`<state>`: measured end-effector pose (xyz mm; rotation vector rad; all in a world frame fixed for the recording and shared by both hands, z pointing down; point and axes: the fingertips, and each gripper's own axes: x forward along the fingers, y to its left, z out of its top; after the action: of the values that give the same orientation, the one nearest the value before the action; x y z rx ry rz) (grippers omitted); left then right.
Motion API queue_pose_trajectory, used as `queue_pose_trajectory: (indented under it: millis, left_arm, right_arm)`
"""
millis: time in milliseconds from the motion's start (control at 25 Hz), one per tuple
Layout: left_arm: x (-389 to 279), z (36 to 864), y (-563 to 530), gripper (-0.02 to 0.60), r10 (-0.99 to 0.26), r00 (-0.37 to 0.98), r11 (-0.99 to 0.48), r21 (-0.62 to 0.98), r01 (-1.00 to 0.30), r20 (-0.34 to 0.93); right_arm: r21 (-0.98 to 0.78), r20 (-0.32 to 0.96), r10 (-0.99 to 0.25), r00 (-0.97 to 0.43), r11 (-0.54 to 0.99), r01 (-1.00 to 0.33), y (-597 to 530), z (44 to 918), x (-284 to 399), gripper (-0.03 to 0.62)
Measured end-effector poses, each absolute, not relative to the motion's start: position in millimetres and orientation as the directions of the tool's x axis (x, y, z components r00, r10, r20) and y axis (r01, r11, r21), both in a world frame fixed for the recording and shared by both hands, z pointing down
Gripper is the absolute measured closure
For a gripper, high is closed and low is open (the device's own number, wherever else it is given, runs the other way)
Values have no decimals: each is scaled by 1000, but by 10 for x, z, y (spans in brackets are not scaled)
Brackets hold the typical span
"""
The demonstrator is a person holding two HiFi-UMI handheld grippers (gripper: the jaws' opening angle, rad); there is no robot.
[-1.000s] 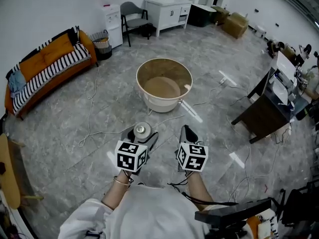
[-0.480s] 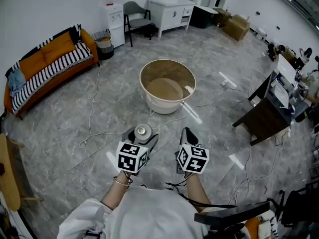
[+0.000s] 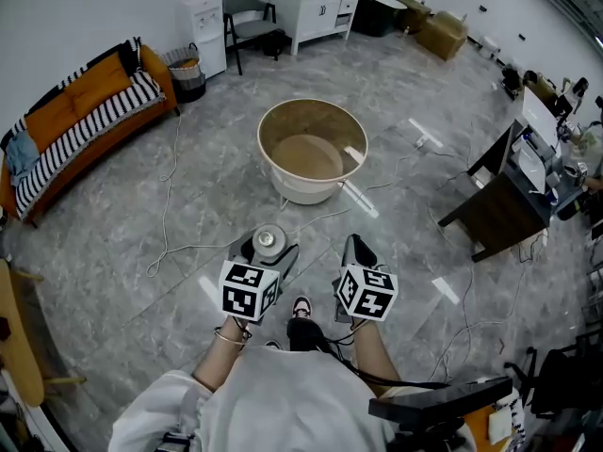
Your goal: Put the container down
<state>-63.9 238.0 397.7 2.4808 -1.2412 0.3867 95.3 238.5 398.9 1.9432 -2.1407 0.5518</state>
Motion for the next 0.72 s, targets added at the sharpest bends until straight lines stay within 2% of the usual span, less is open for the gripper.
queue_pose_trajectory:
  millis: [720]
  left_arm:
    - [-409,3844,1035,244,-755,538,-520,159,-840,374]
  right_arm:
    - [-150,399,-900,-178,128,-980,963,3934,1204,571]
